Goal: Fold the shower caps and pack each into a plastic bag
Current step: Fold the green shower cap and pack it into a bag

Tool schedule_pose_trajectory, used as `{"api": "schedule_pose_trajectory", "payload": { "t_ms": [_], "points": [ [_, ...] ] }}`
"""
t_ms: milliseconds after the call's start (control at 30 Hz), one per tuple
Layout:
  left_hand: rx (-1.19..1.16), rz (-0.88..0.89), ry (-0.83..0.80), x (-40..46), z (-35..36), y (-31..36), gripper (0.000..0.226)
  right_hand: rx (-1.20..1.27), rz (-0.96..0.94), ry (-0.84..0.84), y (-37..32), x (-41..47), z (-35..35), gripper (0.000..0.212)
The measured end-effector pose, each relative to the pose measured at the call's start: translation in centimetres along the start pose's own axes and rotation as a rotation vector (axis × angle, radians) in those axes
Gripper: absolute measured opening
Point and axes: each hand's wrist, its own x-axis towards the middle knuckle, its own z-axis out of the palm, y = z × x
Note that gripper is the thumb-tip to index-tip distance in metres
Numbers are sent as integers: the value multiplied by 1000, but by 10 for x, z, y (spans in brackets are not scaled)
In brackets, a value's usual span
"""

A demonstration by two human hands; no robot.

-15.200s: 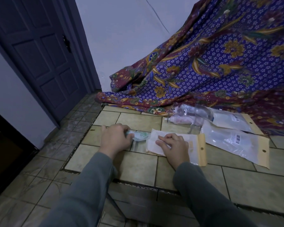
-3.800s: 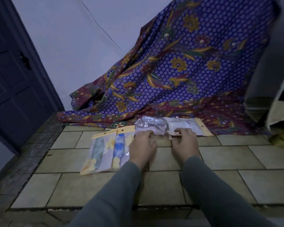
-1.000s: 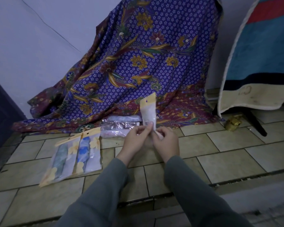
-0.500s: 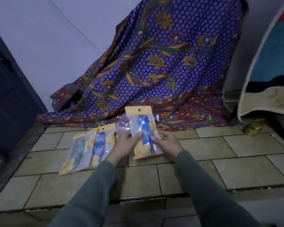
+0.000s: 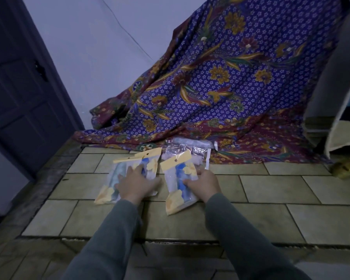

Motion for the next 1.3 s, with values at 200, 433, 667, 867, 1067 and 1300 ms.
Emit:
{"api": "schedule_pose_trajectory", "payload": {
  "t_ms": [200,433,667,867,1067,1300],
  "points": [
    [-107,-8,44,-5,-5,-13,86,33,86,-14,-7,2,36,33],
    [79,47,58,-21,1,-11,86,54,89,15,-13,3,63,35],
    [130,69,74,-23,-6,1,82,-284,-53,-5,-22,11,36,42],
    [64,264,210,-13,-8,55,58,-501,-358,52,-27,60,5,35],
    [-19,320,158,15,16,89,54,-727,-381,-4,6,76,-15,42],
    [162,400,200,24,43,105,43,-860,-142,250,20,63,-37,38]
  ]
}}
